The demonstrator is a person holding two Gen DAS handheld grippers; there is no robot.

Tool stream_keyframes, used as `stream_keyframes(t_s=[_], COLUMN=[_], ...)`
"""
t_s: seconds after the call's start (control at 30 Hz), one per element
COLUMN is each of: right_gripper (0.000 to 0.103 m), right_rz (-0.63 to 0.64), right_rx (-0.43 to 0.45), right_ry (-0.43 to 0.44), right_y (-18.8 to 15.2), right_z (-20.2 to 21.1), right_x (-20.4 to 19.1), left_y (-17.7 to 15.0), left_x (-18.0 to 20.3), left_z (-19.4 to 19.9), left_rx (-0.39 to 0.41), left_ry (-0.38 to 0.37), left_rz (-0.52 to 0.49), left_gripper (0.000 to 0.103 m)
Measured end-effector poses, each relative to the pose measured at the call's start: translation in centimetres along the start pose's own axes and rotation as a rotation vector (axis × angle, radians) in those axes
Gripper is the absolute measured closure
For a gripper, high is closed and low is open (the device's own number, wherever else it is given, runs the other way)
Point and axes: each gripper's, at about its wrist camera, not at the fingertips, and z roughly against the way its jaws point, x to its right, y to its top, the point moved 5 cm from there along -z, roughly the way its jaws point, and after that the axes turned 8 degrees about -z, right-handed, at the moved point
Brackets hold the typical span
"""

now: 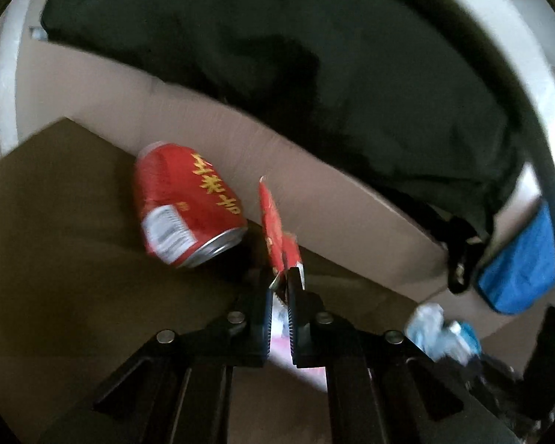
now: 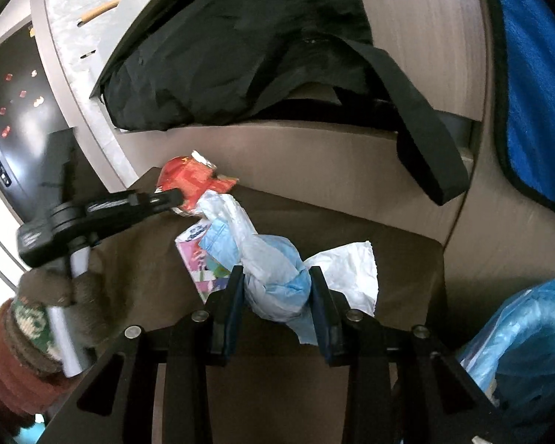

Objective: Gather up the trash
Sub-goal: 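Grasp the red snack wrapper with the left tool while the right tool grasps the crumpled blue-white tissue, then lift the red wrapper with the left tool while the right tool lifts the tissue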

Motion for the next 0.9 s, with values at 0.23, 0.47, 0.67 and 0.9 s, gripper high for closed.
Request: stream_keyframes(t_s=[0.23,0.47,0.67,0.9], right_gripper=[0.072,0.072,0.072,0.072], right_rz=[0.024,0.073,0.092,0.04], right_rx=[-0.006,-0.02,-0.019,-0.026], right_ry=[0.037,0.043,0.014,0.02], right_y=[-0.9,-2.3,-2.6,-2.9], right_z=[0.5,1.0,0.9,0.4], right_x=[-2.5,-4.7,-4.7,-3.1], left_y=[-3.2,-5.9,-4.8,-2.6], left_x=[-1.1,-2.8,-3.4,-3.2], left_z=[7.0,10.5,8.2,0.6], left_rx=[0.024,0.027,0.049,-0.069], left_ry=[0.044,0.089,-0.031,-0.033], left_rz=[-0.04,-0.096,-0.092,-0.197], left_gripper=[0.096,0.094,0.043,0.038])
